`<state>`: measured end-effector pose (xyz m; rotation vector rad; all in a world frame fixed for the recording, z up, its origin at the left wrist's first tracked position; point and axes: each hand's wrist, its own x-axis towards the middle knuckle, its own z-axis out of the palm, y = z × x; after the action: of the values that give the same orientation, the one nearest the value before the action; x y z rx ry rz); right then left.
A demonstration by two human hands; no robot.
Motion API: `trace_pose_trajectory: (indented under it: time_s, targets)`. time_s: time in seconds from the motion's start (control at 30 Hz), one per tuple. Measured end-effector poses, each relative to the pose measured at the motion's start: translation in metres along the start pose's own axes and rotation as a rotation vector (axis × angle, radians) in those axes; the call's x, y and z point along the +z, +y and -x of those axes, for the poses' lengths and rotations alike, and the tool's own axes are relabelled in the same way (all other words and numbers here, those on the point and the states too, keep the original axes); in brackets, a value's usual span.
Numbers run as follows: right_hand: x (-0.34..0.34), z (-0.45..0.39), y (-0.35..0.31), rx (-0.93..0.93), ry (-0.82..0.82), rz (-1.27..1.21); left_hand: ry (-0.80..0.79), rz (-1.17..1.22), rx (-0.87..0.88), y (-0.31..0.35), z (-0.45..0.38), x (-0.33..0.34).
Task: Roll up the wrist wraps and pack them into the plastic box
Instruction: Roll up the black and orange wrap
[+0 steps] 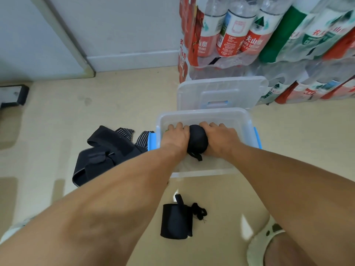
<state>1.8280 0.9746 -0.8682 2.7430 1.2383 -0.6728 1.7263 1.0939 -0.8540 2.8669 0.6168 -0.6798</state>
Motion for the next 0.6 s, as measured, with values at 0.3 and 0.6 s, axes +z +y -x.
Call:
trace_pose_trajectory:
  time_s: [0.3, 0.6]
  targets:
    - [-0.032, 0.041, -0.012, -0.055, -0.020, 0.111, 0.041, -0.050, -0.023, 0.010, 0.045, -0.011]
    - [0.023, 0.008, -0.002, -0.057, -0.019, 0.066, 0.016, -0.032, -0.043, 0.006, 0.010, 0.019]
